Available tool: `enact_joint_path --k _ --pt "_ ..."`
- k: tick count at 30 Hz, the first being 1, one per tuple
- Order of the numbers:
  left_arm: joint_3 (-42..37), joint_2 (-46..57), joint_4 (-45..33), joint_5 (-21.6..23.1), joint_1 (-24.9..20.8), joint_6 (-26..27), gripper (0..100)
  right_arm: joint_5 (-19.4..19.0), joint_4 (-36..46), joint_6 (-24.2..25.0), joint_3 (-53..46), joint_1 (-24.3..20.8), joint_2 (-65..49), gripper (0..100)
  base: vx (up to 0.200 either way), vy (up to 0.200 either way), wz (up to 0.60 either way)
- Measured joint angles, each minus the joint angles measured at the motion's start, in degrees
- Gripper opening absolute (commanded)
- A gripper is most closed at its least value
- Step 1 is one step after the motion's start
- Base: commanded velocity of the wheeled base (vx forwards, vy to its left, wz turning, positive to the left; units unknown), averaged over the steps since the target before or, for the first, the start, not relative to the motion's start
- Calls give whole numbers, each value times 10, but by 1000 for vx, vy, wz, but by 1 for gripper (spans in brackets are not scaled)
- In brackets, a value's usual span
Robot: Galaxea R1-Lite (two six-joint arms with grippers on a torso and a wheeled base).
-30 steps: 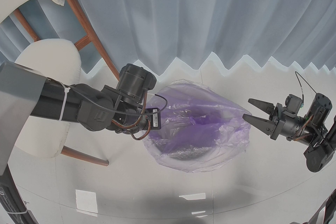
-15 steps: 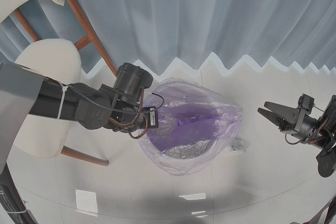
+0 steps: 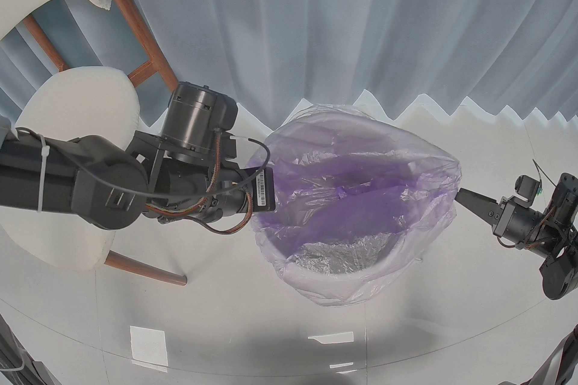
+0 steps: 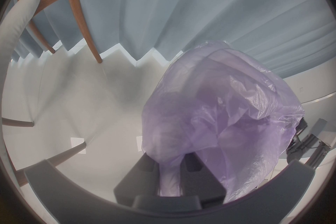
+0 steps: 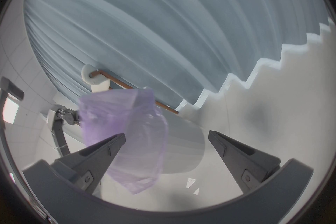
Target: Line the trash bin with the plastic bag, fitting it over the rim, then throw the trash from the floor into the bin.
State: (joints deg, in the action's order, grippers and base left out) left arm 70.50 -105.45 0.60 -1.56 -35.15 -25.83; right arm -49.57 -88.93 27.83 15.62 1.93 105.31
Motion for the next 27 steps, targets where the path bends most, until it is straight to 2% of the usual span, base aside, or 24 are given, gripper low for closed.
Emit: enact_joint_path --k 4,13,17,27 --pt "-10 14 9 5 -11 -1 0 24 0 -24 21 -22 23 100 0 0 0" --pt "-16 29 12 21 -39 -23 0 51 -1 -51 37 -79 66 100 0 0 0" --pt "-16 37 12 30 -46 -46 0 83 -1 -64 40 -89 88 100 0 0 0" --pt "-16 61 13 64 -49 -62 0 109 0 -155 45 -86 153 100 0 0 0"
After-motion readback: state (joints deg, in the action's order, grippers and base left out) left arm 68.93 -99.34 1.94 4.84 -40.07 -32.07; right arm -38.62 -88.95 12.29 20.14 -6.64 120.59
